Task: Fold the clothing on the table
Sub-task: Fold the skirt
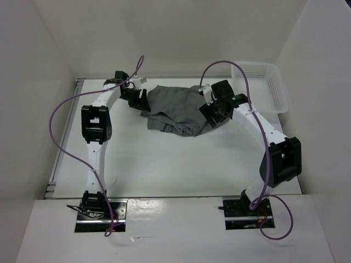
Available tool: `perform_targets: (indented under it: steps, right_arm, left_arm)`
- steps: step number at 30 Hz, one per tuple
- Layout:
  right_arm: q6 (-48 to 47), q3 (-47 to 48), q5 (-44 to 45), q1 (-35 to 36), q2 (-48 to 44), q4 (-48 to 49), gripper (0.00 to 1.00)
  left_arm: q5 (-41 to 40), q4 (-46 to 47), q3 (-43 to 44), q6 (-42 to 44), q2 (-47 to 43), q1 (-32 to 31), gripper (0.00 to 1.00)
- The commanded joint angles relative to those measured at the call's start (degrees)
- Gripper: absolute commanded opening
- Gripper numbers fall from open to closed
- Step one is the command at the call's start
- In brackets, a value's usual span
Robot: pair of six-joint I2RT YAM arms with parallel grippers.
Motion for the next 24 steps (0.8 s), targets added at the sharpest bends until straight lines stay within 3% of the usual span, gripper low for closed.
perform_targets:
  steps: [1, 7, 10, 11, 12, 15, 24]
  right_arm:
    - [-0.2, 2.1, 1.6, 0.4, -1.1, 1.3, 0.77]
    - [0.4, 2.1, 1.1, 0.4, -1.1, 1.8, 0.77]
    - [0.9, 2.1, 0.5, 0.4, -0.6, 2.5, 0.77]
    - [0.9, 2.1, 0.5, 0.4, -0.6, 2.5, 0.77]
    - [0.9, 2.1, 0.5, 0.4, 0.0, 2.5, 0.77]
    - [0.9, 2.1, -0.1, 0.4, 0.0, 3.0, 0.77]
    - [5.0, -2.9, -3.4, 0.4, 1.9, 5.7, 0.77]
  left_arm:
    - [0.4, -5.9, -1.3, 2.1, 2.7, -0.5, 0.67]
    - [-1.1, -7.1, -9.7, 3.8, -1.2, -0.5, 0.58]
    - [-1.7, -6.6, -12.4, 4.4, -3.0, -0.5, 0.45]
    - [-1.7, -6.6, -12.9, 4.4, -3.6, -0.5, 0.39]
    - [-1.0, -6.6, -14.3, 4.4, -4.1, -0.5, 0.21]
    - [0.1, -6.6, -15.8, 4.4, -4.6, -0.5, 0.00]
    - [3.5, -5.0, -20.2, 3.8, -7.7, -0.5, 0.00]
